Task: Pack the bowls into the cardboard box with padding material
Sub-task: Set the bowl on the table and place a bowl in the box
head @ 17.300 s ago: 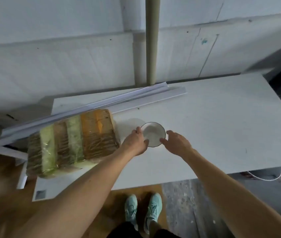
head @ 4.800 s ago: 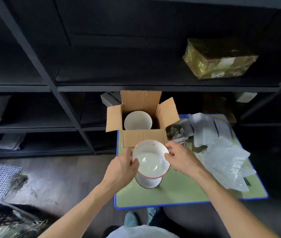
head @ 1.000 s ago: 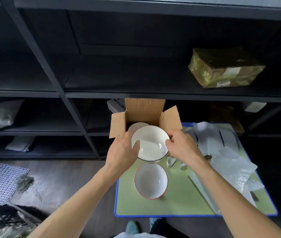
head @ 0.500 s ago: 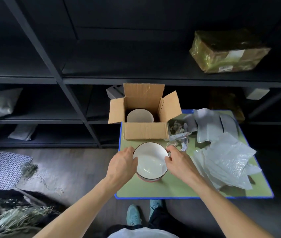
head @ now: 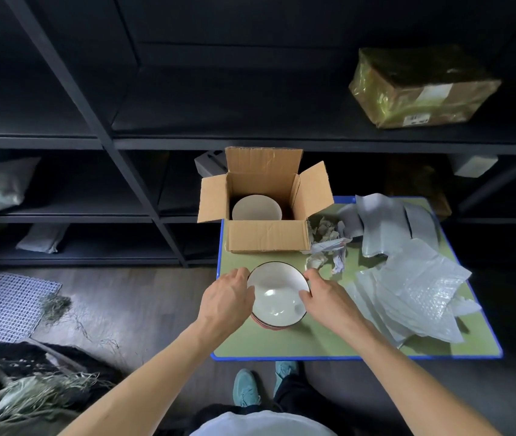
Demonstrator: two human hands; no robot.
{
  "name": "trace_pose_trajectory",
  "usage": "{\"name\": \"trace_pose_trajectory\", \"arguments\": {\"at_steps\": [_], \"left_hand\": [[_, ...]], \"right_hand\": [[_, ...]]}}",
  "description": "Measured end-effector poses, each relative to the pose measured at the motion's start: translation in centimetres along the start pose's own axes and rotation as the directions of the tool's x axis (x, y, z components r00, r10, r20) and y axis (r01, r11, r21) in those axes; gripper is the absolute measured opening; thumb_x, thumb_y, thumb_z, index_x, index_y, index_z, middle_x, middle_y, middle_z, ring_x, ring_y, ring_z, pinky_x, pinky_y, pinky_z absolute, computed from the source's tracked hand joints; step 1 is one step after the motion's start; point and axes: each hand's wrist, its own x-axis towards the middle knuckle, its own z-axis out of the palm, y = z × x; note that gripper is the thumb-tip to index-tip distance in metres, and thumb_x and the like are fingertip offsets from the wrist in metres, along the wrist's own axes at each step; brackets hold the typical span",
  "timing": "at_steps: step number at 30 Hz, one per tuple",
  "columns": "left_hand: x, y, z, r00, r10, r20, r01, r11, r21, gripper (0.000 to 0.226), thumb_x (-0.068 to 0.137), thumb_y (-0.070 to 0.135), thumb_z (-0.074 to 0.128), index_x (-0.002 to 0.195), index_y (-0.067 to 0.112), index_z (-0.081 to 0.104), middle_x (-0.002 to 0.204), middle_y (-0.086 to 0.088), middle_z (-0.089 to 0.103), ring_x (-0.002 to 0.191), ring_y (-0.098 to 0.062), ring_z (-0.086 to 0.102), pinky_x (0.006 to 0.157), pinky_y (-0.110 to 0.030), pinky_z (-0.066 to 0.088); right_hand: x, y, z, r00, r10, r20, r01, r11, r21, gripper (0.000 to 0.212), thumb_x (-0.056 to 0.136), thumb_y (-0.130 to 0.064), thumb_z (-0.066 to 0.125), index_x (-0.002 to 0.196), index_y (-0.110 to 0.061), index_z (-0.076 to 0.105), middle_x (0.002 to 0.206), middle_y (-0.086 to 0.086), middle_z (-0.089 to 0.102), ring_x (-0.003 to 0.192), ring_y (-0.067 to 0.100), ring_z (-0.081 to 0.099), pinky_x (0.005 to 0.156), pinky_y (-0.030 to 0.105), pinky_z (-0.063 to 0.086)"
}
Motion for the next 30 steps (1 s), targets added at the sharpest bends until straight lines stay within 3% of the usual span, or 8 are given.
{"name": "trace_pose_trajectory", "arguments": {"at_steps": [3, 8, 11, 16, 20, 25, 30], "left_hand": [[-0.1, -0.2, -0.1, 0.999, 0.025, -0.023, -0.025, 0.999, 0.020, 0.026, 0.101, 0.032, 0.040, 0.114, 0.016, 0.055, 0.098, 0.004, 0.060, 0.086, -0.019, 0.055, 0.067, -0.030, 0.043], [-0.5, 0.0, -0.9, 0.987, 0.104, -0.126, -0.098, 0.994, 0.049, 0.025, 0.100, 0.031, 0.046, 0.113, 0.015, 0.060, 0.094, 0.002, 0.061, 0.085, -0.021, 0.057, 0.064, -0.033, 0.046], [0.1, 0.3, -2.0, 0.940, 0.198, -0.279, -0.188, 0.980, 0.064, 0.017, 0.095, 0.027, 0.057, 0.104, 0.014, 0.063, 0.085, 0.002, 0.060, 0.074, -0.021, 0.054, 0.056, -0.032, 0.044], [2.8, 0.3, -4.7, 0.870, 0.260, -0.419, -0.214, 0.964, 0.155, 0.018, 0.092, 0.023, 0.060, 0.103, 0.010, 0.064, 0.089, -0.003, 0.058, 0.075, -0.025, 0.050, 0.063, -0.040, 0.049], [5.4, -0.3, -6.4, 0.924, 0.176, -0.341, -0.110, 0.973, 0.202, 0.042, 0.097, 0.039, 0.039, 0.111, 0.007, 0.062, 0.105, -0.007, 0.059, 0.089, -0.027, 0.055, 0.075, -0.040, 0.050], [8.5, -0.5, -6.8, 0.968, 0.056, -0.243, -0.007, 0.980, 0.198, 0.054, 0.099, 0.049, 0.044, 0.125, 0.003, 0.051, 0.122, -0.010, 0.052, 0.109, -0.028, 0.050, 0.089, -0.039, 0.047], [9.9, -0.3, -5.6, 0.975, -0.009, -0.222, 0.053, 0.979, 0.197, 0.057, 0.098, 0.058, 0.039, 0.123, 0.007, 0.047, 0.115, -0.007, 0.050, 0.102, -0.022, 0.049, 0.085, -0.034, 0.046]], "right_hand": [[0.0, 0.0, 0.0, 0.997, -0.041, -0.065, 0.035, 0.995, -0.092, 0.026, 0.102, -0.031, 0.046, 0.120, -0.012, 0.048, 0.081, 0.003, 0.060, 0.073, 0.027, 0.056, 0.060, 0.036, 0.040], [-0.1, -0.9, -1.0, 0.967, -0.157, -0.199, 0.111, 0.968, -0.227, 0.026, 0.102, -0.031, 0.043, 0.122, -0.017, 0.051, 0.110, 0.004, 0.065, 0.095, 0.028, 0.065, 0.073, 0.036, 0.047], [0.1, -2.1, -2.4, 0.939, -0.225, -0.261, 0.176, 0.964, -0.199, 0.022, 0.101, -0.029, 0.045, 0.118, -0.019, 0.057, 0.110, 0.001, 0.064, 0.094, 0.028, 0.065, 0.073, 0.036, 0.046], [1.5, -3.8, -4.8, 0.914, -0.271, -0.302, 0.220, 0.956, -0.193, 0.020, 0.101, -0.026, 0.044, 0.110, -0.020, 0.061, 0.105, 0.000, 0.064, 0.092, 0.028, 0.063, 0.070, 0.035, 0.043], [3.7, -4.8, -6.2, 0.900, -0.293, -0.322, 0.246, 0.953, -0.179, 0.021, 0.100, -0.026, 0.046, 0.111, -0.019, 0.063, 0.109, 0.001, 0.064, 0.095, 0.029, 0.063, 0.074, 0.037, 0.047], [7.7, -5.5, -7.0, 0.912, -0.292, -0.290, 0.252, 0.953, -0.167, 0.024, 0.100, -0.025, 0.048, 0.116, -0.015, 0.062, 0.109, 0.005, 0.062, 0.100, 0.029, 0.060, 0.075, 0.035, 0.042], [11.2, -6.1, -7.1, 0.935, -0.258, -0.244, 0.203, 0.952, -0.231, 0.023, 0.100, -0.025, 0.048, 0.111, -0.010, 0.062, 0.110, 0.009, 0.062, 0.103, 0.031, 0.060, 0.078, 0.037, 0.045]]}}
